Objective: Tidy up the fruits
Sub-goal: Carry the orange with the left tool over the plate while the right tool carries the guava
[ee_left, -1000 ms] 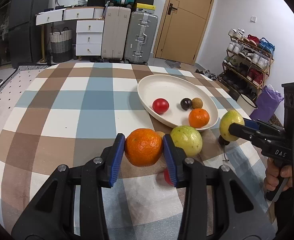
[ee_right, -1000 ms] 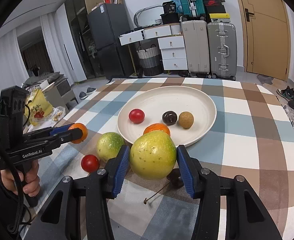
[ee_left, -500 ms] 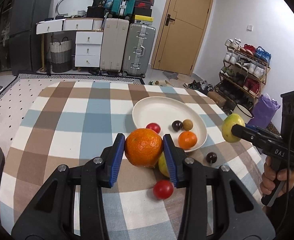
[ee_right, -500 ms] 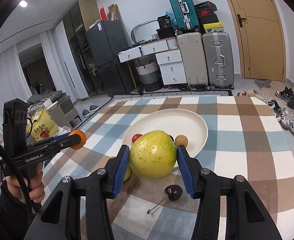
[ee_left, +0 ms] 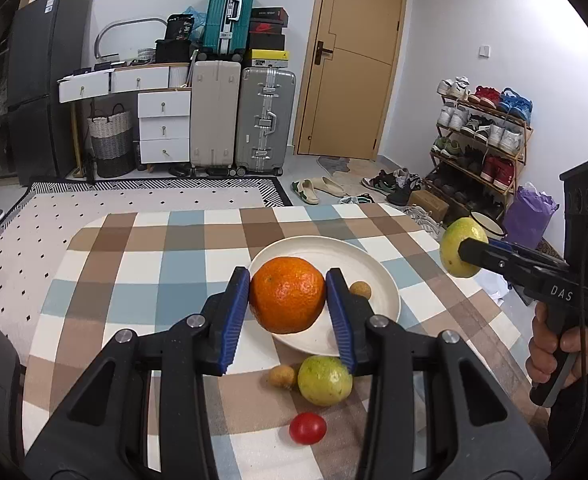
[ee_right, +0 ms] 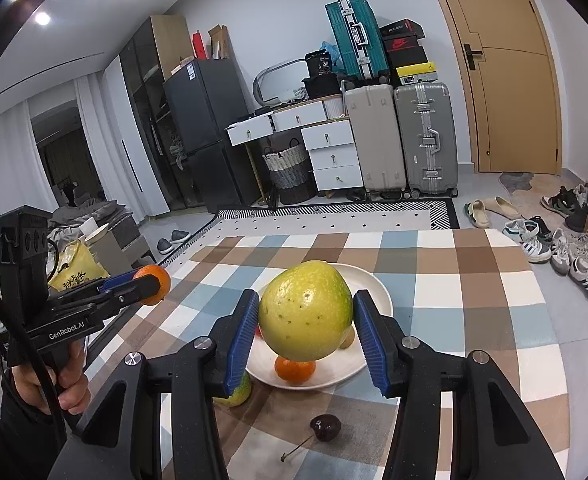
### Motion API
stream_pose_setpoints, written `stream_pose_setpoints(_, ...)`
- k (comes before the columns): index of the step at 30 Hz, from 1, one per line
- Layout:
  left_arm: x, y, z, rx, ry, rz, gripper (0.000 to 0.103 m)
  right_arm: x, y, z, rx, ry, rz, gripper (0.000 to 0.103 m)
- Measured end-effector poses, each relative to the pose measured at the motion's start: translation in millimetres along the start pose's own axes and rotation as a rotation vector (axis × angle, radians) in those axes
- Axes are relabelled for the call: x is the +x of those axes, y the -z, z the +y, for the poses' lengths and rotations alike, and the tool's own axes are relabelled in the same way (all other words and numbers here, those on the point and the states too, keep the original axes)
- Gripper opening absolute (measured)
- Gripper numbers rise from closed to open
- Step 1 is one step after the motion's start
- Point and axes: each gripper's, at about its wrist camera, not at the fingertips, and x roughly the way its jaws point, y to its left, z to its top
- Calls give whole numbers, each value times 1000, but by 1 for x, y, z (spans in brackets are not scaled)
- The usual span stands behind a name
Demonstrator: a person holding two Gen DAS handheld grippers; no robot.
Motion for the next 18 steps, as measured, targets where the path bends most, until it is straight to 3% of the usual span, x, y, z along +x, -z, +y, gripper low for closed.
stream_pose_setpoints(18, 83, -9, -16, 21, 23, 64, 36, 33, -27, -13, 7, 13, 10, 49)
